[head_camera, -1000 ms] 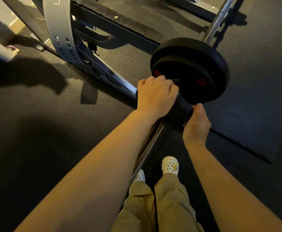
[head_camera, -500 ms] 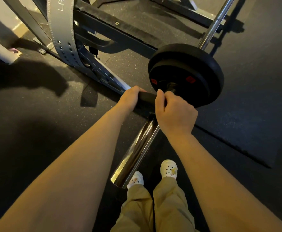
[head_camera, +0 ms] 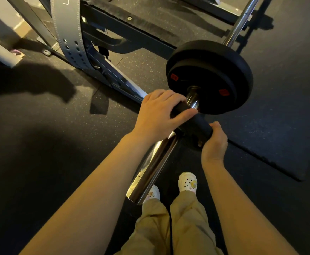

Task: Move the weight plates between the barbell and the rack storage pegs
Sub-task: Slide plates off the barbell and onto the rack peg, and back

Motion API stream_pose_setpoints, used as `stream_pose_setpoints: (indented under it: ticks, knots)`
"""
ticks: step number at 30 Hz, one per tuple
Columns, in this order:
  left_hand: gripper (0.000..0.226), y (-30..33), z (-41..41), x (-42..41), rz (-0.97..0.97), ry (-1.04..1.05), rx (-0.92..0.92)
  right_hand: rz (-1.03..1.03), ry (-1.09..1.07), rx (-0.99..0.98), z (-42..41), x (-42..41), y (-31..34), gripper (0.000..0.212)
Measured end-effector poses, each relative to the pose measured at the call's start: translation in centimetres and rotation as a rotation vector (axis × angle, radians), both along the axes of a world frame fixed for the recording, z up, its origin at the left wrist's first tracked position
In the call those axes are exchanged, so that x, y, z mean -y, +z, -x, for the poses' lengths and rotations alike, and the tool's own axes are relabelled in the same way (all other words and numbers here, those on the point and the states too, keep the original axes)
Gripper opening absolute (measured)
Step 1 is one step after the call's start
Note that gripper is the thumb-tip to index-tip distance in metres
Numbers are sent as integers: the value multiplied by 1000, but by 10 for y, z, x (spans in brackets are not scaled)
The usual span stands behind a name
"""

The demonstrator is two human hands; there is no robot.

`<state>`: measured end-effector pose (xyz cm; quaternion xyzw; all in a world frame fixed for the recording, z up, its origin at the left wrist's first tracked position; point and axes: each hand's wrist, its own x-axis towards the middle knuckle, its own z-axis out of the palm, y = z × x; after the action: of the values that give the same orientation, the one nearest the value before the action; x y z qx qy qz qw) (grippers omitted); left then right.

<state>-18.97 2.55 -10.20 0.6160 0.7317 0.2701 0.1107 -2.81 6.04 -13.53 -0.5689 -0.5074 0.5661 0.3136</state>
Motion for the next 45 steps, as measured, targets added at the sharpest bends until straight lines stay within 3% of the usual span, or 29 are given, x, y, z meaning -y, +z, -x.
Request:
stream_pose_setpoints:
  ticks: [7,13,17,22,26,29,31,33,38,45]
  knots:
    - [43,-1,6,9,-10,46,141,-84,134,120,-1,1,14,30]
    - [32,-4,12,28,145,353,814,-294,433,439,23,3,46,46]
    - [34,-6,14,33,208,499,969,-459,489,652,43,0,53,49]
    - [32,-7,9,27,179,499,905,-574,406,509,29,7,38,45]
    - [30,5,2,35,116,241,485,-317,263,198,2,14,15,33]
    - [28,9,-17,42,42,118,145,-114,357,155,-18,19,-1,26]
    - [29,7,-32,47,2,144,71,-32,422,120,-22,27,-5,28]
    - [27,4,-33,57,-36,207,138,-53,453,180,-23,38,-3,26]
    - [25,4,-5,84,80,244,634,-107,480,283,-4,42,27,34]
    - [31,2,-7,81,71,458,911,-194,517,444,18,47,47,46]
